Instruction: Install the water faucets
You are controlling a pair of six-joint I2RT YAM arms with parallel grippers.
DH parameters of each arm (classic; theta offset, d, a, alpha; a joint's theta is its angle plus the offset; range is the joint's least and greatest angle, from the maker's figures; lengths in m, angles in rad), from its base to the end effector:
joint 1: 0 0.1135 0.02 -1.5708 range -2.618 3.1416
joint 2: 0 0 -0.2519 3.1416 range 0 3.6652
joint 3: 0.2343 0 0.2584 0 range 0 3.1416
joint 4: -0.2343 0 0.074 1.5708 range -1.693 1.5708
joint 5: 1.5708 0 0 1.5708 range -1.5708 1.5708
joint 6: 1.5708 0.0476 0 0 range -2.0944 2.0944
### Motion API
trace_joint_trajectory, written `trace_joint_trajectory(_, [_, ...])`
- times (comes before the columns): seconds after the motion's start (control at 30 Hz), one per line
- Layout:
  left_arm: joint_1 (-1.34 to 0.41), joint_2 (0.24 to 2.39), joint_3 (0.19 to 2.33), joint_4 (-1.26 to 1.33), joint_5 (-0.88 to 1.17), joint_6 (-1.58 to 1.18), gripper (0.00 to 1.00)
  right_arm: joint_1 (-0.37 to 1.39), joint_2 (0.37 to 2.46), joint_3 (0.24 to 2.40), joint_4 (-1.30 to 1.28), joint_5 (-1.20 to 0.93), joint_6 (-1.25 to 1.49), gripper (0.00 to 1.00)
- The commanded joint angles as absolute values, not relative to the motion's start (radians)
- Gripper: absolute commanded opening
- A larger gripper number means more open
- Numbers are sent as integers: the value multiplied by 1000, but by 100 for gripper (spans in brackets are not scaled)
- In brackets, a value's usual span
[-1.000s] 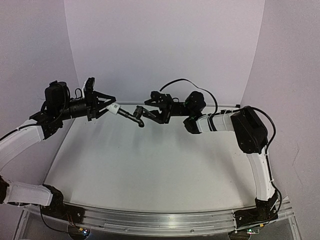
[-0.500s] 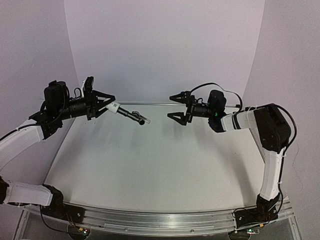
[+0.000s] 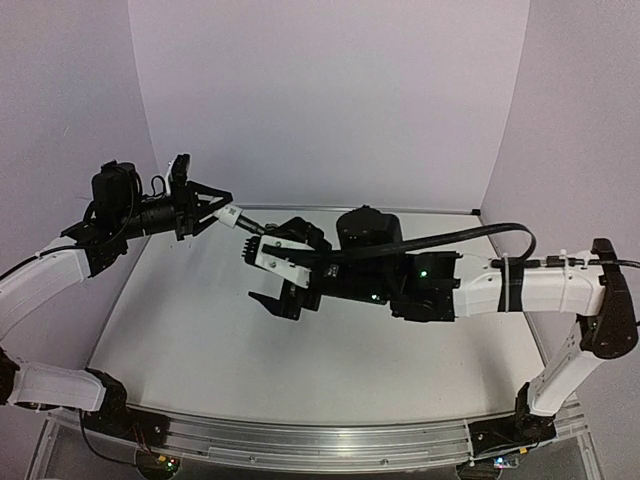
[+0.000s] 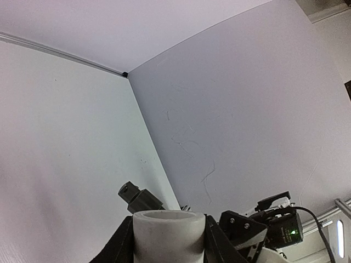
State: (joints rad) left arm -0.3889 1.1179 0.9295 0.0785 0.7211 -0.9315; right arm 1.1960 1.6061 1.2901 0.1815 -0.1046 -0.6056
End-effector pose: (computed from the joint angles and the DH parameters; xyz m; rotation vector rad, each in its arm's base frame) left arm 0.2444 -0.1341 0.3398 0.1045 1.9194 -1.5428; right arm 0.1443 0.3803 0.3279 -1.4060 1.0129 0.5268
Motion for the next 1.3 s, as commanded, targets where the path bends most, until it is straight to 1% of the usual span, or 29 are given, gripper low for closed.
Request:
trace_joint_trajectory(0.0, [-384,1104,990,164,726,-927,0,1187,1706,1390,263,224,-862,98])
trace_joint_trajectory(0.23, [-384,1100,986,164,732,-925,0,1189,1818,1506,267,336,-844,98])
trace_joint_trajectory(0.3, [-383,1099,984,167,733,-924,0,1189,1850,1538,267,362,-822,96])
trace_joint_trajectory(0.37, [-384,1099,982,168,735,-924,0,1189,1873,1561,265,369,-798,86])
trace_joint_trajectory(0.47, [-383,1096,982,162,733,-922,0,1189,1894,1578,261,373,-767,62])
trace_joint_trajectory(0.5, [-384,1094,982,158,732,-919,0,1188,1900,1582,261,380,-757,58])
trace_joint_trajectory(0.63, [-384,1087,982,150,731,-910,0,1185,1912,1590,250,403,-738,52])
trace_joint_trajectory(0.77, [-383,1085,985,155,739,-910,0,1171,1913,1622,195,365,-657,42])
trace_joint_trajectory(0.83, [-384,1085,986,157,741,-909,0,1160,1908,1651,129,287,-581,37])
trace_joint_trajectory(0.9, [-384,1085,985,159,745,-907,0,1139,1899,1678,51,173,-486,28])
trace_joint_trajectory(0.93, [-384,1085,983,162,749,-907,0,1121,1893,1695,28,86,-416,23])
trace_joint_trajectory(1.07, [-383,1086,978,164,755,-909,0,1044,1864,1724,-31,-226,-184,9])
trace_joint_trajectory(1.17, [-383,1087,977,171,764,-910,0,956,1853,1737,-24,-492,48,2])
trace_joint_trajectory(1.27, [-384,1090,978,185,776,-913,0,863,1874,1748,50,-743,321,0])
